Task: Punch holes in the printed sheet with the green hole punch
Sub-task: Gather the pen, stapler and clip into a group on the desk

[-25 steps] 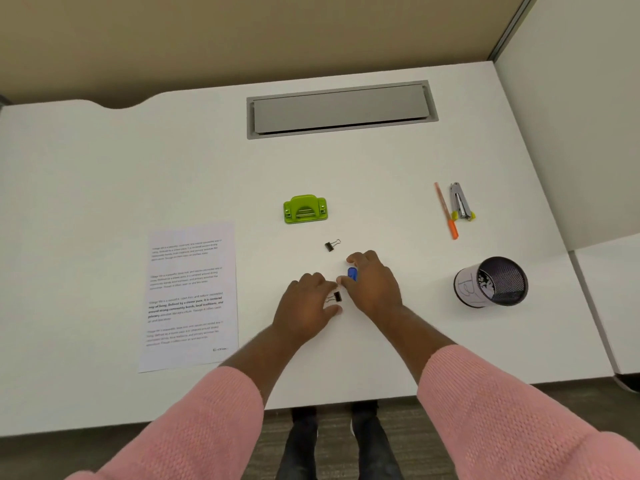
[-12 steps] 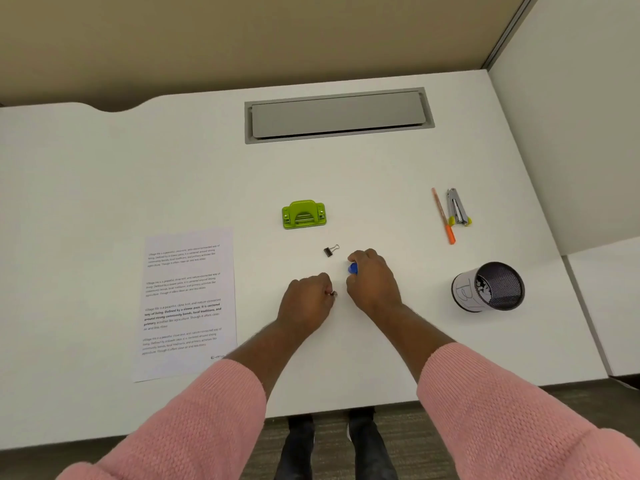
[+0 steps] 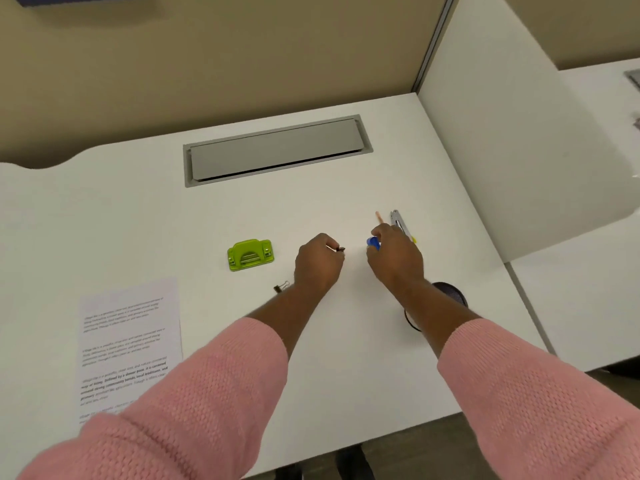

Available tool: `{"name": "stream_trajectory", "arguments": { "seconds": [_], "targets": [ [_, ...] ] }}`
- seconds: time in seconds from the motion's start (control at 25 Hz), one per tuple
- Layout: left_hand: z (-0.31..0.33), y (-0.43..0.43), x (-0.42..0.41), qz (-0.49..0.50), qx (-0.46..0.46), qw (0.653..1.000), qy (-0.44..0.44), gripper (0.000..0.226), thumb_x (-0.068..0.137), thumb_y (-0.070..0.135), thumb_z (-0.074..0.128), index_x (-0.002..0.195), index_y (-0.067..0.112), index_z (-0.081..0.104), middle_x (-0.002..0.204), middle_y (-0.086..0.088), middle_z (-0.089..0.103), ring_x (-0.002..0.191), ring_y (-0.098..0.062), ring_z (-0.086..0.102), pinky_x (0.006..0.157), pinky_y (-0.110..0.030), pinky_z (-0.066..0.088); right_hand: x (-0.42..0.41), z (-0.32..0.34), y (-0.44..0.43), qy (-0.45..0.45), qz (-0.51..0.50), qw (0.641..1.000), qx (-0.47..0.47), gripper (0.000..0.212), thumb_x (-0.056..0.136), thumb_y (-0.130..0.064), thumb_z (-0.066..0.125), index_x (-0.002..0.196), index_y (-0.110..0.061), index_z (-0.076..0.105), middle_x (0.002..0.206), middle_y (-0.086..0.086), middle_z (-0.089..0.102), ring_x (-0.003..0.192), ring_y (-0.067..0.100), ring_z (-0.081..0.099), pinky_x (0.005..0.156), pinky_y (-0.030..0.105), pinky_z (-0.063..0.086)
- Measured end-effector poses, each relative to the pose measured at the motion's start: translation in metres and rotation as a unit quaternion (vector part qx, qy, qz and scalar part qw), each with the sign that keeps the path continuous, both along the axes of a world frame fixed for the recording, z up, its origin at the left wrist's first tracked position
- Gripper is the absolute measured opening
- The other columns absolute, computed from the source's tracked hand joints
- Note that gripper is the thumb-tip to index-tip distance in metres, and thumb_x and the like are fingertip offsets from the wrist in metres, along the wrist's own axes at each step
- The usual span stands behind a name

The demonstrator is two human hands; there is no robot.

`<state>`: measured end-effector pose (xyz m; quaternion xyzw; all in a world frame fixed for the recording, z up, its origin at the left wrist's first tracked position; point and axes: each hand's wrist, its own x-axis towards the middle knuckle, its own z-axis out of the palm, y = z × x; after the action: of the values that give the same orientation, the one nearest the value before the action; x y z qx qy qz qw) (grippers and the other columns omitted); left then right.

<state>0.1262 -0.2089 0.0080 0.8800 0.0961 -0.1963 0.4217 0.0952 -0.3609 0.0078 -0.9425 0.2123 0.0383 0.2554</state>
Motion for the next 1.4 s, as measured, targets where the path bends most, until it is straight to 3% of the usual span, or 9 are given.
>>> {"name": "stream_trajectory", "arguments": {
  "seconds": [0.2,0.76,0.88,1.08,1.2,1.4],
  "targets": [
    [-0.007,-0.068,0.031,0.016,-0.070,0.996,0.052,0.011,0.079,0.021,0.075,0.083,0.018,0.065,0.088,-0.004,0.076,0.085,-0.026,0.074,0.082,-0.042,0.060,0.022,-0.003,-0.065,0.022,-0.045,0.998,-0.033,0.025,0.092,-0.016,0.057,0.116,-0.013,0.061,0.110,0.006,0.064,0.087,0.023,0.059,0.069,0.029,0.042],
    [-0.031,-0.125,0.052,0.026,-0.085,0.992,0.085,0.013,0.085,0.012,0.073,0.097,0.007,0.073,0.099,-0.011,0.077,0.090,-0.029,0.074,0.086,-0.042,0.060,0.039,-0.035,-0.108,0.045,-0.041,0.998,-0.031,0.023,0.094,-0.013,0.056,0.116,-0.008,0.061,0.112,0.012,0.064,0.099,0.028,0.062,0.074,0.030,0.042],
    [-0.027,-0.111,0.044,0.011,-0.064,0.996,0.064,0.011,0.085,0.014,0.070,0.096,0.015,0.071,0.102,-0.008,0.076,0.092,-0.028,0.073,0.087,-0.041,0.059,0.035,-0.031,-0.105,0.034,-0.037,0.998,-0.029,0.029,0.095,-0.012,0.052,0.123,-0.009,0.061,0.119,0.013,0.063,0.107,0.030,0.061,0.082,0.032,0.044],
    [-0.021,-0.062,0.014,-0.053,0.028,0.998,0.016,0.024,0.086,0.026,0.069,0.110,0.023,0.067,0.107,0.000,0.073,0.100,-0.022,0.067,0.087,-0.034,0.055,0.028,-0.014,-0.069,0.004,-0.015,1.000,-0.027,0.028,0.093,-0.010,0.051,0.119,-0.010,0.061,0.115,0.012,0.063,0.103,0.031,0.062,0.084,0.036,0.051],
    [-0.017,-0.024,-0.011,-0.110,0.060,0.991,-0.049,0.029,0.088,0.030,0.066,0.116,0.024,0.062,0.111,0.005,0.069,0.102,-0.017,0.064,0.085,-0.030,0.049,0.017,-0.007,-0.031,-0.013,0.013,1.000,0.004,0.030,0.096,-0.012,0.055,0.125,-0.012,0.060,0.128,0.008,0.061,0.118,0.026,0.059,0.092,0.036,0.050],
    [-0.019,0.051,-0.053,-0.182,0.137,0.963,-0.145,0.044,0.091,0.039,0.060,0.131,0.021,0.056,0.128,0.001,0.062,0.116,-0.021,0.059,0.095,-0.037,0.047,-0.010,-0.010,0.036,0.009,0.078,0.997,-0.013,0.029,0.096,-0.020,0.055,0.124,-0.021,0.058,0.121,0.000,0.062,0.113,0.021,0.058,0.084,0.034,0.048]
  ]
}}
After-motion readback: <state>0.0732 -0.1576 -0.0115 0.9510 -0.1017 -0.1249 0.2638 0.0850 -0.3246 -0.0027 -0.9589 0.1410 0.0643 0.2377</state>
